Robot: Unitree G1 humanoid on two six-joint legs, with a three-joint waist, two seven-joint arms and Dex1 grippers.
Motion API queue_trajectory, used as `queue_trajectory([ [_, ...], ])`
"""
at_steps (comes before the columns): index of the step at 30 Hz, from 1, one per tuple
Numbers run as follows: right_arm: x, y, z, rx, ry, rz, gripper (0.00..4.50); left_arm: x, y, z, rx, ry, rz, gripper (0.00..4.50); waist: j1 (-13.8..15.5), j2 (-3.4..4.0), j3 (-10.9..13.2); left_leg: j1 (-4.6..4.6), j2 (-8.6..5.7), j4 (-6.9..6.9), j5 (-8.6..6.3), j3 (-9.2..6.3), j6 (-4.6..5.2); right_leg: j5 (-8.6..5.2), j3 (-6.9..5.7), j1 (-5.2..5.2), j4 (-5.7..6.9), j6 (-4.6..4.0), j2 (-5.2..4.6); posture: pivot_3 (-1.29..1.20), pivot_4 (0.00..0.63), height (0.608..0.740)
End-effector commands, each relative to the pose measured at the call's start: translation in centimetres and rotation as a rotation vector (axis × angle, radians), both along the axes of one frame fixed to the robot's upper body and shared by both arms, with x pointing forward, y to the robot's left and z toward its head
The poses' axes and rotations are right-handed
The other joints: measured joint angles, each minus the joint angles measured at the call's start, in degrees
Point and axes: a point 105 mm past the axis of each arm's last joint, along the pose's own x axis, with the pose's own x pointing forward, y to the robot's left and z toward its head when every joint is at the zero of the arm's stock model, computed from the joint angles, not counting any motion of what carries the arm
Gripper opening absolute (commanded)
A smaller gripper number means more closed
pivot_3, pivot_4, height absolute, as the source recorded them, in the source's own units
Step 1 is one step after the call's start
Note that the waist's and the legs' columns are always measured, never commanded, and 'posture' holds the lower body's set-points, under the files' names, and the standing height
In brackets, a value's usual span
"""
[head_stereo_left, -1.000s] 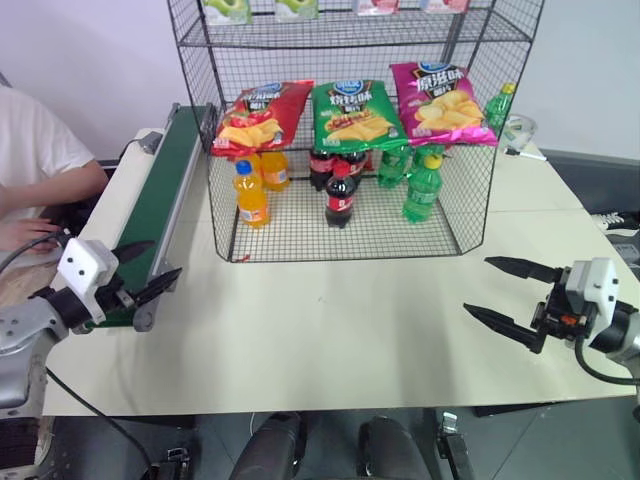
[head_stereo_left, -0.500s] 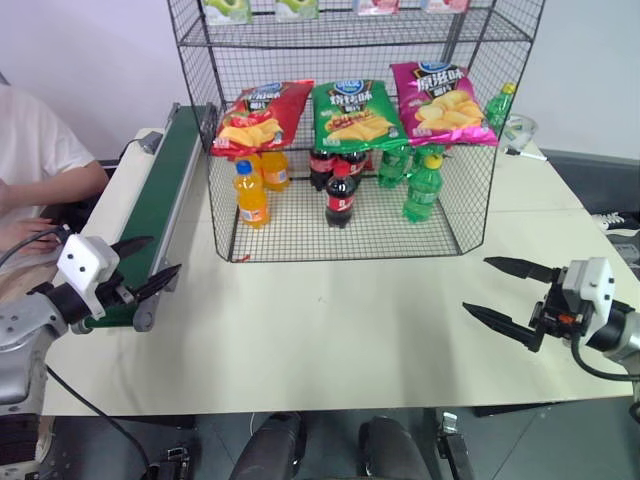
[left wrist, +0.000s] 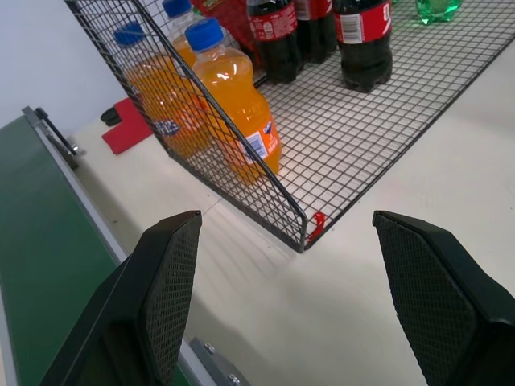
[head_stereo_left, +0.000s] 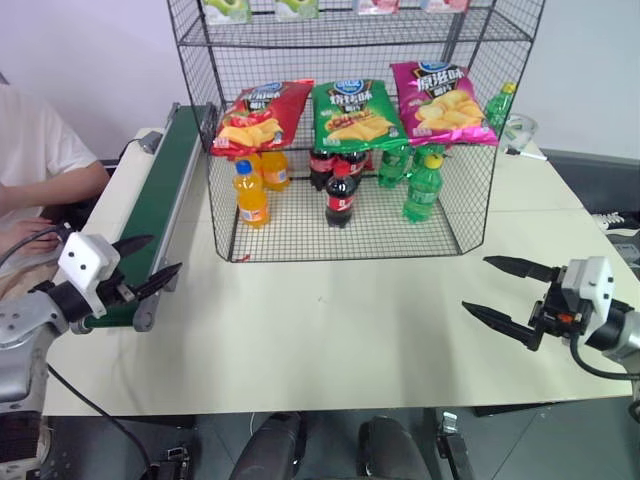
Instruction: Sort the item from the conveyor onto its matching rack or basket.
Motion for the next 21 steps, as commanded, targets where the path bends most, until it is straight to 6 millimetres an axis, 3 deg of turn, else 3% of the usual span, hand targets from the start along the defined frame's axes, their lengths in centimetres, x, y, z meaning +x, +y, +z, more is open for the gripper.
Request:
queue_trajectory([
  [1,0.21,0.05,0.64,0.000,-0.043,-0.003,4.50,0.17,0.17,1.03,0.020,-0.036,-0.002,3.54,0.00,0.00,0.00,0.00,0.00,0.00,0.00,0.00,0.00,0.00,0.00,0.00,0.00,0.00,0.00,0.00,0.150,0.740],
  [21,0.92,0.25,1.08,-0.007,-0.080,-0.020,4.50,0.83,-0.77,0.45,0.005,-0.055,-0.022,3.54,0.00,0.01,0.02,-0.04,0.00,-0.01,0.00,0.00,0.00,0.00,0.00,-0.02,-0.02,0.01,0.00,0.00,0.150,0.740],
])
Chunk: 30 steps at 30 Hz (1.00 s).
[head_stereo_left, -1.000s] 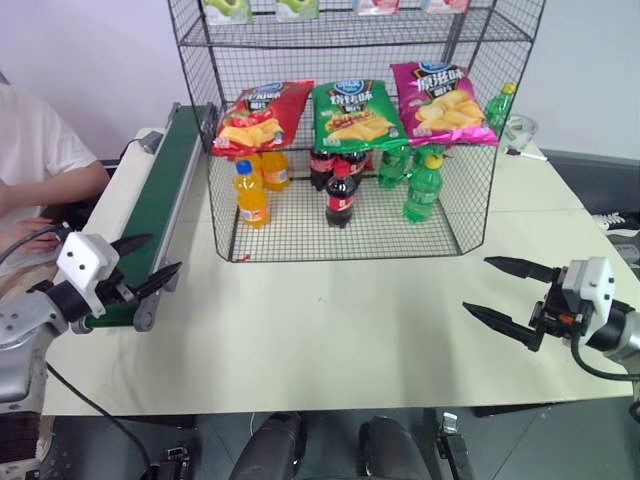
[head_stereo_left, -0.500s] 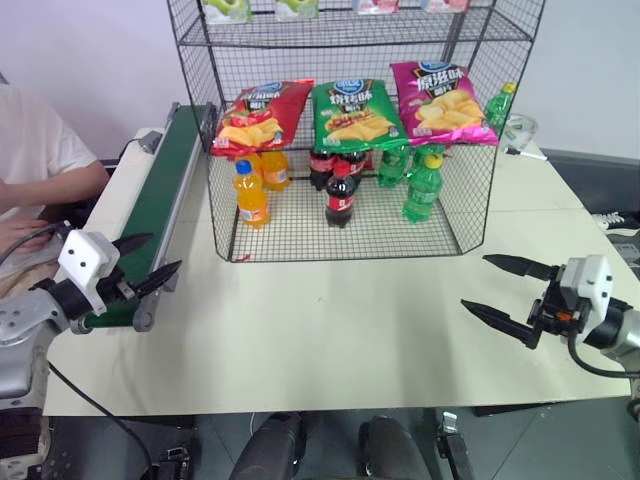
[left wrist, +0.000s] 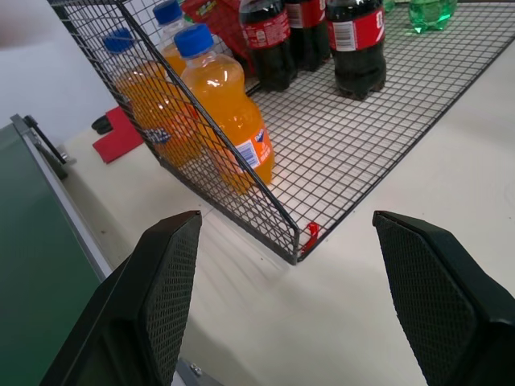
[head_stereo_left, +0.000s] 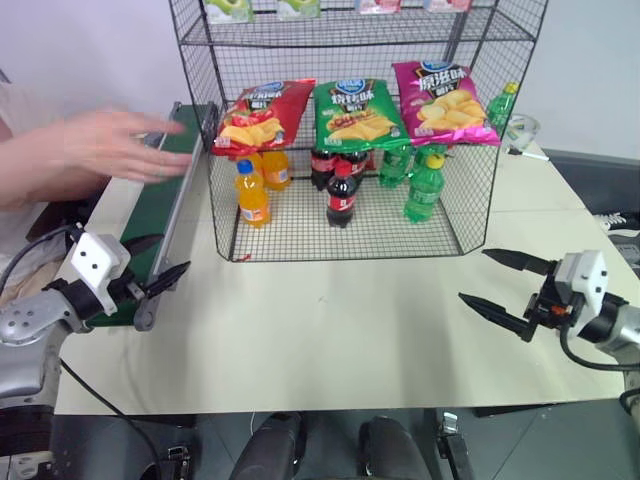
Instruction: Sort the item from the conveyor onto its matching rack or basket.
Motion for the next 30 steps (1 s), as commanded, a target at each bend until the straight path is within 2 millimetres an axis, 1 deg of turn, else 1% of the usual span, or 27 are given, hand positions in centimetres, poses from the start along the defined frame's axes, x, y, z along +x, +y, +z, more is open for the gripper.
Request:
queue_trajectory([
  [1,0.1,0.3,1.1,-0.003,-0.053,0.006,4.50,0.2,0.0,0.8,0.015,-0.038,0.001,3.54,0.00,0.00,0.00,0.00,0.00,0.00,0.00,0.00,0.00,0.00,0.00,0.00,0.00,0.00,0.00,0.00,0.150,0.740],
  [7,0.6,0.6,1.0,-0.005,-0.064,0.008,4.50,0.6,-0.6,0.7,0.011,-0.046,-0.010,3.54,-0.01,0.00,0.00,0.00,0.00,-0.01,0.00,0.00,0.00,0.00,0.00,0.00,0.00,0.00,0.00,0.00,0.150,0.740],
  [21,1.4,0.7,1.4,-0.018,-0.086,0.009,4.50,0.6,-0.6,0.4,0.004,-0.056,-0.006,3.54,-0.01,0.00,0.01,-0.04,0.00,-0.01,0.01,-0.01,0.01,0.01,-0.01,0.00,-0.01,0.01,0.01,0.00,0.150,0.740],
  [25,1.6,1.1,1.1,-0.017,-0.089,0.008,4.50,0.7,-0.6,0.3,0.006,-0.055,-0.008,3.54,-0.06,0.00,0.01,-0.04,0.00,-0.02,0.00,-0.01,0.01,0.01,-0.01,-0.01,-0.01,0.01,0.02,0.00,0.150,0.740],
  [28,1.8,1.4,1.2,-0.012,-0.100,0.009,4.50,0.9,-0.6,0.2,0.004,-0.055,-0.008,3.54,-0.03,0.03,0.03,-0.04,0.00,-0.02,0.01,-0.01,0.01,0.01,-0.01,-0.01,-0.01,0.02,0.02,0.00,0.150,0.740],
  [30,1.8,1.5,1.3,-0.011,-0.104,0.008,4.50,0.9,-0.6,-0.1,-0.016,-0.014,-0.016,3.54,-0.01,0.03,0.03,-0.05,-0.01,-0.01,0.01,-0.01,0.01,0.01,-0.01,-0.02,-0.01,0.02,0.02,0.00,0.150,0.740],
])
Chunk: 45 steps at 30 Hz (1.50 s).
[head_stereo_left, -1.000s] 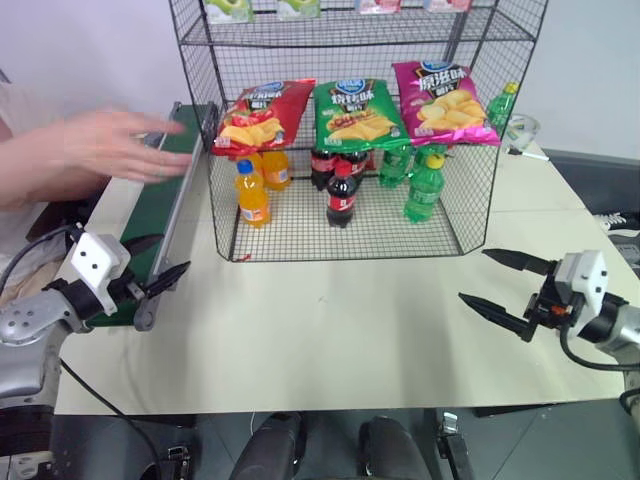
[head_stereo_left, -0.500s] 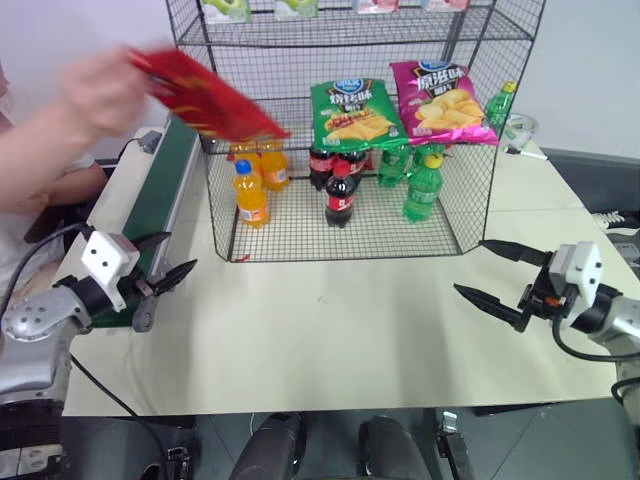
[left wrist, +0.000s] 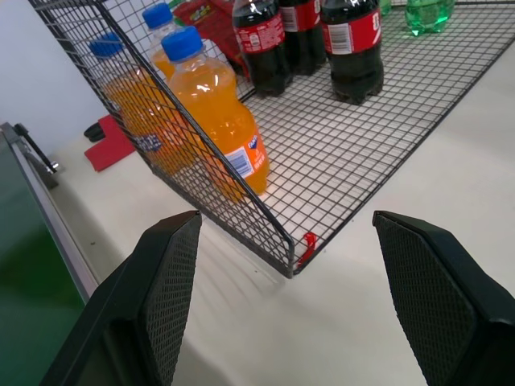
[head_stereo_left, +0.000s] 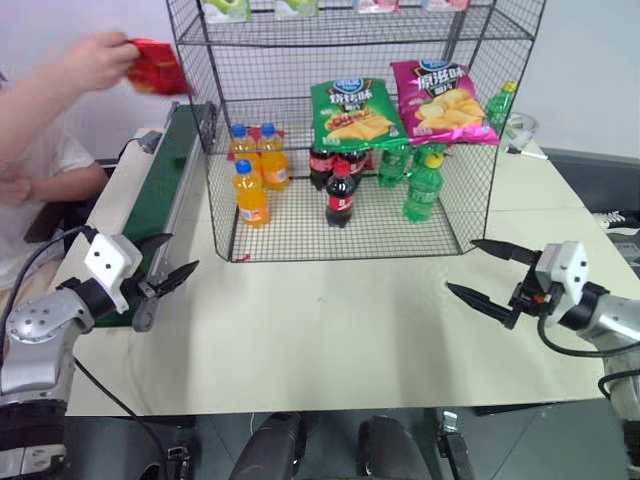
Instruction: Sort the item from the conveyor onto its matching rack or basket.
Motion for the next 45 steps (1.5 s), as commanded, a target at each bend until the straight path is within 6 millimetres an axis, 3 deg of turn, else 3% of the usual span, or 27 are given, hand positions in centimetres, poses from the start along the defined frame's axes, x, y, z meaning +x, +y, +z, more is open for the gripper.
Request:
queue_trajectory([
  [1,0.2,0.2,1.2,-0.007,-0.061,0.002,4.50,0.1,0.1,0.5,-0.022,0.014,-0.009,3.54,-0.01,0.00,0.00,0.00,0.00,0.00,0.00,0.00,0.00,0.00,0.00,0.00,0.00,0.00,0.00,0.00,0.150,0.740],
  [24,0.1,0.1,1.1,-0.038,-0.057,0.008,4.50,-0.6,0.4,0.1,-0.012,-0.005,0.010,3.54,-0.06,0.00,0.00,0.00,0.00,-0.01,0.00,-0.01,0.00,0.00,0.00,-0.01,0.00,0.00,0.00,0.00,0.150,0.740],
  [30,0.2,0.0,0.9,-0.038,-0.047,0.010,4.50,-0.3,1.2,0.7,-0.076,0.001,0.081,3.54,0.00,-0.01,0.01,0.00,0.00,0.00,0.00,-0.01,0.00,0.00,-0.01,-0.02,0.00,0.00,0.00,0.00,0.150,0.740],
  [43,0.3,1.0,1.0,0.029,-0.009,0.053,4.50,-2.9,1.1,1.3,-0.099,-0.059,0.008,3.54,-0.03,0.01,0.02,-0.04,0.01,-0.02,0.00,-0.02,0.00,-0.01,0.00,-0.07,-0.05,-0.01,-0.01,0.00,0.150,0.740],
  [45,0.2,1.4,0.9,0.030,-0.004,0.071,4.50,-3.1,0.9,0.6,-0.052,-0.046,0.014,3.54,-0.02,0.00,0.03,-0.04,0.00,-0.02,0.00,-0.02,0.00,-0.01,-0.01,-0.07,-0.07,-0.02,-0.01,0.00,0.150,0.740],
])
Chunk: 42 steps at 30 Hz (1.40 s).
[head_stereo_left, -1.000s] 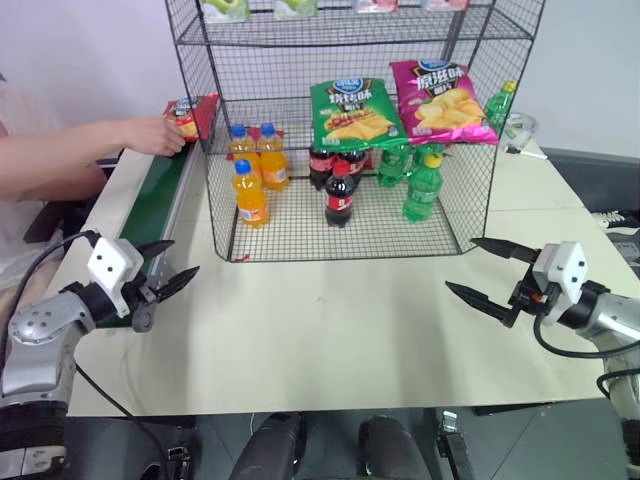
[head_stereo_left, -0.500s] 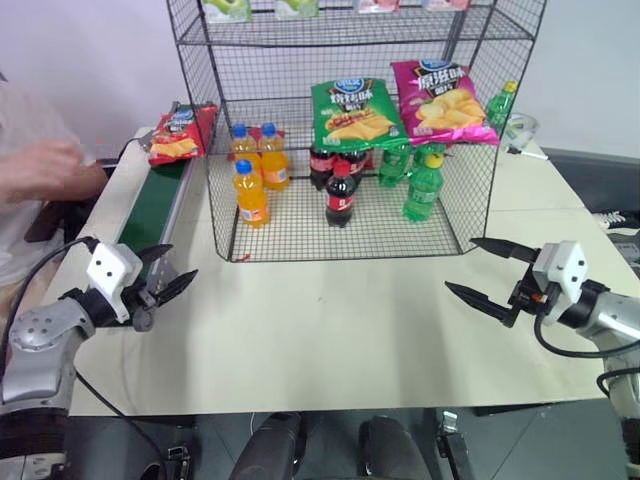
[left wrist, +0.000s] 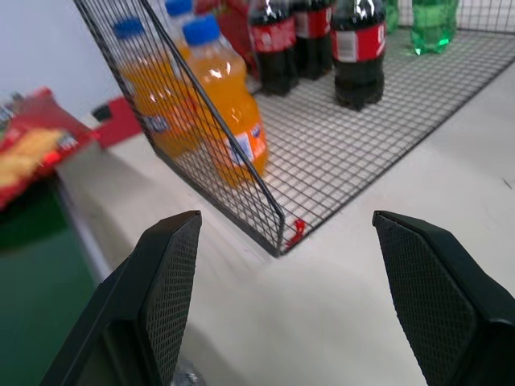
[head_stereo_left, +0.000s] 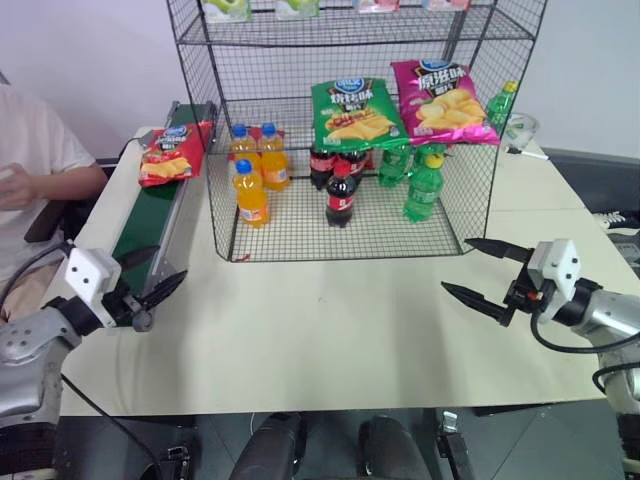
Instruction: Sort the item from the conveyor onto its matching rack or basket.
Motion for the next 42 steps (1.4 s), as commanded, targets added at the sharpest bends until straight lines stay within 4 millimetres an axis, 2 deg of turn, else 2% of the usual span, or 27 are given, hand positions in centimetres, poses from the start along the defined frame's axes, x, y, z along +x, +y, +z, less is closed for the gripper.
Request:
queue_trajectory([
  [1,-0.4,1.2,1.0,0.024,-0.026,0.059,4.50,-0.6,-0.2,0.7,0.061,-0.062,0.007,3.54,0.00,0.00,0.00,0.00,0.00,0.00,0.00,0.00,0.00,0.00,0.00,0.01,0.00,0.00,0.00,0.00,0.150,0.740],
  [12,-0.1,2.8,0.8,0.068,-0.014,0.108,4.50,-1.1,1.8,0.9,0.158,-0.142,0.172,3.54,-0.03,0.01,0.01,-0.01,0.00,-0.01,-0.01,0.00,0.00,0.00,0.00,-0.04,-0.05,-0.01,0.01,0.00,0.150,0.740],
  [20,-2.0,6.3,0.2,0.179,0.114,0.303,4.50,-4.7,2.5,-0.5,0.608,-0.306,0.163,3.54,0.06,0.01,0.01,-0.11,0.02,-0.08,-0.04,0.01,0.03,0.00,0.00,-0.05,-0.24,-0.02,0.00,0.00,0.150,0.740],
  [22,-2.8,7.9,0.5,0.240,0.155,0.370,4.50,-5.3,2.9,-0.7,0.675,-0.341,0.179,3.54,0.14,0.01,0.01,-0.14,0.01,-0.07,-0.11,0.01,-0.04,0.00,-0.01,-0.07,-0.27,-0.03,-0.02,0.00,0.150,0.740],
  [25,-3.4,9.3,0.2,0.234,0.159,0.433,4.50,-5.9,3.6,-0.8,0.788,-0.397,0.206,3.54,0.12,0.00,0.01,-0.15,0.01,-0.06,-0.14,0.00,-0.06,0.00,-0.02,-0.12,-0.27,-0.04,-0.02,0.00,0.150,0.740],
  [33,-2.9,10.2,-0.8,0.144,0.142,0.505,4.50,-7.6,3.5,-1.7,0.960,-0.475,0.161,3.54,0.05,-0.03,0.01,-0.15,0.00,-0.05,-0.15,0.01,-0.07,0.01,-0.06,-0.14,-0.27,-0.01,-0.01,0.00,0.150,0.740],
  [42,-1.9,9.9,-0.4,0.137,0.128,0.485,4.50,-9.0,7.4,-2.4,1.119,-0.402,0.310,3.54,0.03,-0.02,0.01,-0.15,0.02,-0.06,-0.15,-0.01,-0.07,0.08,-0.12,-0.16,-0.26,0.15,0.05,0.00,0.150,0.740],
])
